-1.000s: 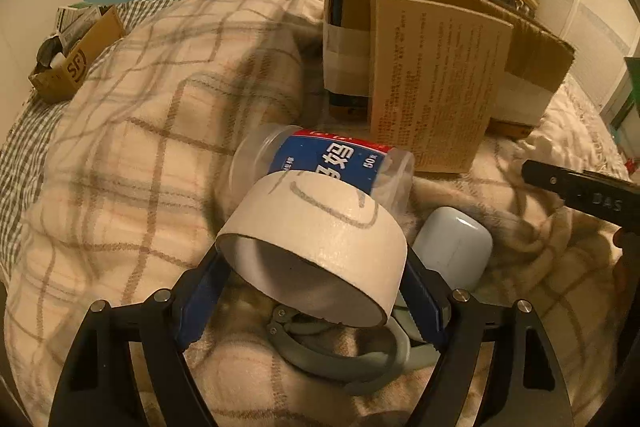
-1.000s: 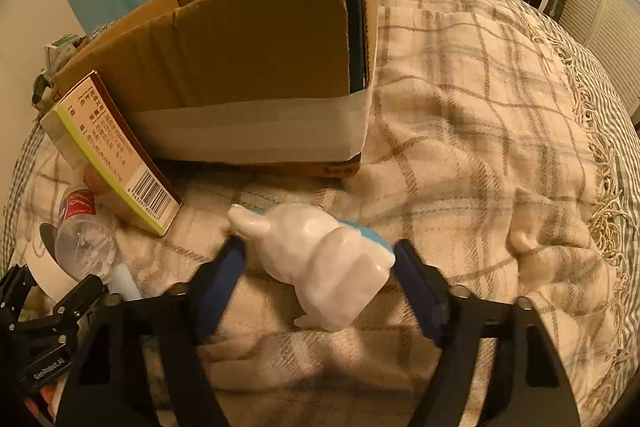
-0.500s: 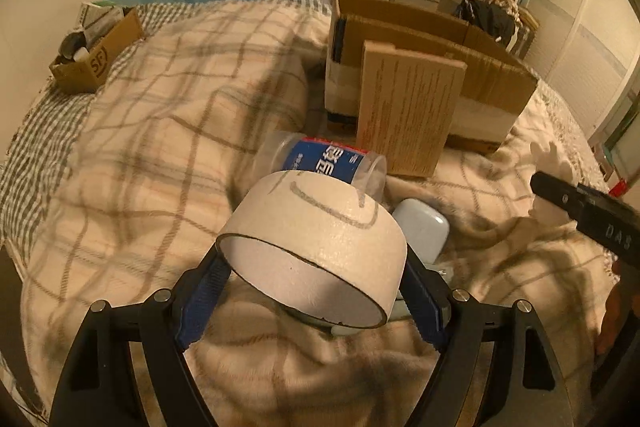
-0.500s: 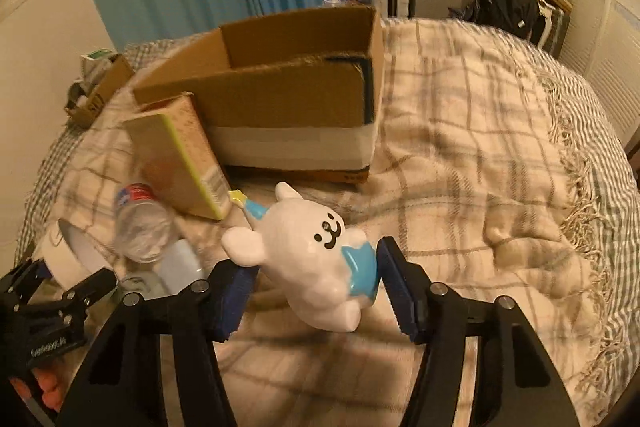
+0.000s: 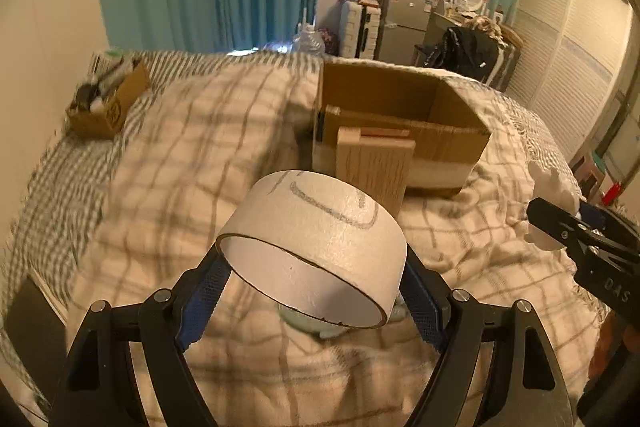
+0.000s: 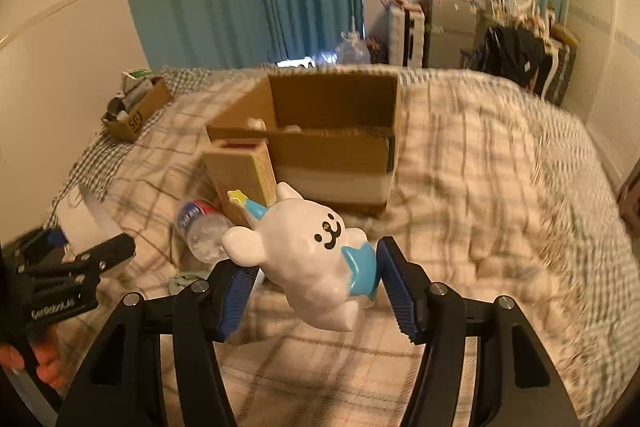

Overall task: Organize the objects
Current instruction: 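Carry the tape roll and bunny into the cardboard box and release both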

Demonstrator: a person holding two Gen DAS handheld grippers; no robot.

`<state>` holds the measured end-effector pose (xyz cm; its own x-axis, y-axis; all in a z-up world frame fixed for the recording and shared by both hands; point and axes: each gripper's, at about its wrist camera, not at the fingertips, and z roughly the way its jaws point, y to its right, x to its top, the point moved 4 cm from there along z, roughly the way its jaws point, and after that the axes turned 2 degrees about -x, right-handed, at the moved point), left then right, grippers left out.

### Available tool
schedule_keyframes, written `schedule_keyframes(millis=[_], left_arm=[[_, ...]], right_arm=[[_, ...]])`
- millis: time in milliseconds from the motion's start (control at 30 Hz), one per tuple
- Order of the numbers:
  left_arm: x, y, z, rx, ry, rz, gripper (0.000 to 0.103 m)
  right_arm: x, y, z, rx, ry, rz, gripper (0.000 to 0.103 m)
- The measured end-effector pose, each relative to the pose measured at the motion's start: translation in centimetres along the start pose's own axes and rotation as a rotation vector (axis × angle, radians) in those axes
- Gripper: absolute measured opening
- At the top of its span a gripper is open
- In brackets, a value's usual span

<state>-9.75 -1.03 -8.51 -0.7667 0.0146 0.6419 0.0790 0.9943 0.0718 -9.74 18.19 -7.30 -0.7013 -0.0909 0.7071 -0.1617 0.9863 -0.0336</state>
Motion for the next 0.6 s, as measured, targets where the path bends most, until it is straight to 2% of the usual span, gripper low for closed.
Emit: schedule_keyframes(millis=[133,233,333,467,600], left_arm=[[3.4,1.1,-0.9,-0.025,0.015,0.065,0.084],[6.1,1.6,-0.9,-0.030,0.031,0.113,0.084],[9.1,1.6,-0.3,-0.026,0.037,0.128,0.084],[14.6,1.9,1.1,-0.045,0.075,0.136,0.084],[18.7,3.6,4.0,-0.057,0.104,0.177,0.084]], right_arm=[[2.8,0.3,-1.7,0.003,0.039,-0.027,0.059],[6.0,1.1,-2.7,-0.016,0.080,-0.049,0.059],[9.2,1.9,-2.9,0.004,0.105,-0.048,0.059],[13.7,2.8,-1.7,0.006,0.127,-0.046,0.059],[17.3,3.7,1.7,0.010,0.125,-0.033,0.059]])
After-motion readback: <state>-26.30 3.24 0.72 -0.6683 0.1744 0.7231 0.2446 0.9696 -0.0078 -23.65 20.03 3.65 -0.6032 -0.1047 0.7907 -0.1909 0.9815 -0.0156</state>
